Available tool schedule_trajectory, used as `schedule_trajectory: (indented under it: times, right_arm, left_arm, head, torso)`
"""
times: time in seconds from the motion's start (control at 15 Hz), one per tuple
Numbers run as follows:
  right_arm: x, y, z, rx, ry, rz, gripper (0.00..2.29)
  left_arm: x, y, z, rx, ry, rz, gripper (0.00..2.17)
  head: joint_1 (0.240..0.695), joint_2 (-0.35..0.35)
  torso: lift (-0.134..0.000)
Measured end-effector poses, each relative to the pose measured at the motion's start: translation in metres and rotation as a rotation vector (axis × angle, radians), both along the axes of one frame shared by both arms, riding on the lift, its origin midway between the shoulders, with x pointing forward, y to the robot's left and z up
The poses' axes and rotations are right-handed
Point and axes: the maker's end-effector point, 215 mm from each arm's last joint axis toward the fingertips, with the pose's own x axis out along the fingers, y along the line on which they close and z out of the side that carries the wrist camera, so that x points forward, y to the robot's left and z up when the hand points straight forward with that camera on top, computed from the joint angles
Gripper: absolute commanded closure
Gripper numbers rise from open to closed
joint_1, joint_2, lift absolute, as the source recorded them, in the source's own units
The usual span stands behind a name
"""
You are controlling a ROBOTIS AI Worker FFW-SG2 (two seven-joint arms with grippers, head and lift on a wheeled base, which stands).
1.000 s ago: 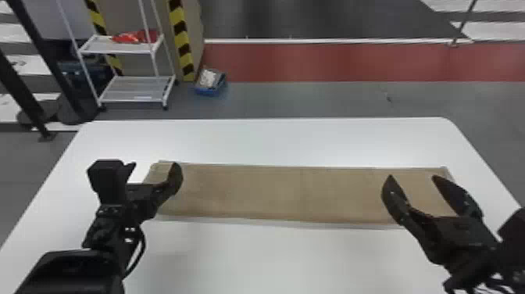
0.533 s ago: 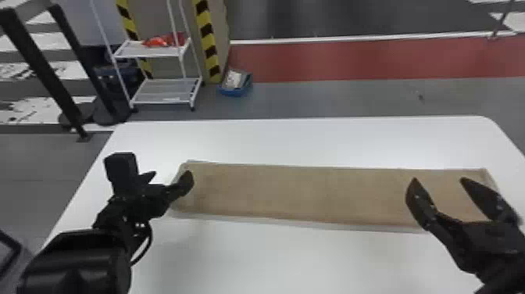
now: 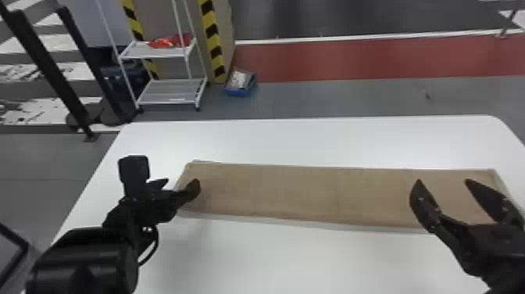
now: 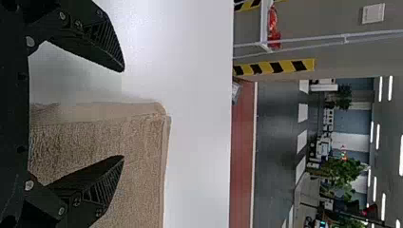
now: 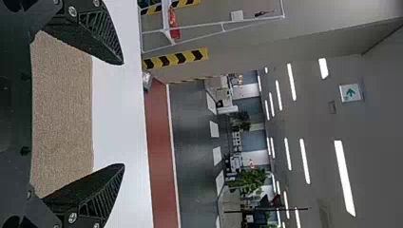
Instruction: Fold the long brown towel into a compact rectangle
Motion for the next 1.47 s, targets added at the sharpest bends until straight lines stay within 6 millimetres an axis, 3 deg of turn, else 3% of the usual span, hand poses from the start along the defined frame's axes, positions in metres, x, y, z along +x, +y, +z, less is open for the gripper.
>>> schedule_trajectory:
  times: [0.13,0.27,0.4,0.47,0.67,0.93,1.07,1.27,1.33,1.47]
  right_arm:
    - [-0.001,0.001,0.000,-0.002,0.000,0.004,0.12]
    - [-0.003,0.002,0.002,-0.003,-0.002,0.009,0.12]
    - [-0.004,0.003,0.003,-0.003,-0.003,0.010,0.12]
    - [-0.004,0.002,0.003,-0.004,-0.003,0.010,0.12]
    - [-0.004,0.002,0.005,-0.001,-0.005,0.011,0.12]
    - [-0.002,0.001,0.003,0.001,-0.003,0.011,0.12]
    - [0.000,0.000,0.002,0.004,-0.002,0.011,0.12]
    - [0.003,-0.003,-0.001,0.010,0.002,-0.001,0.12]
    - [0.004,-0.007,-0.001,0.009,0.002,-0.013,0.12]
    - [0.008,-0.020,-0.002,0.004,-0.001,-0.060,0.12]
  left_arm:
    - [-0.004,-0.003,-0.008,0.001,0.033,-0.011,0.40]
    - [-0.009,-0.007,-0.017,-0.009,0.070,-0.024,1.07]
    - [-0.012,-0.011,-0.021,-0.016,0.089,-0.040,1.94]
    - [-0.013,-0.012,-0.021,-0.015,0.090,-0.043,2.14]
    - [-0.014,-0.018,-0.008,-0.010,0.063,-0.044,2.14]
    - [-0.017,-0.027,0.024,-0.006,0.028,-0.032,2.14]
    - [-0.019,-0.042,0.039,-0.002,0.034,-0.025,2.14]
    - [-0.018,-0.096,0.061,0.033,0.038,-0.048,2.14]
    - [-0.016,-0.118,0.070,0.050,0.027,-0.059,2.14]
    - [-0.012,-0.179,0.086,0.037,0.001,-0.115,2.14]
  head:
    - [0.695,0.120]
    - [0.695,0.119]
    - [0.695,0.116]
    - [0.695,0.114]
    - [0.695,0.107]
    - [0.695,0.095]
    - [0.695,0.083]
    - [0.695,0.035]
    - [0.695,-0.014]
    - [0.695,-0.084]
  torso:
    - [-0.117]
    - [-0.117]
    - [-0.117]
    - [-0.117]
    - [-0.117]
    - [-0.117]
    - [-0.117]
    - [-0.117]
    - [-0.117]
    - [-0.117]
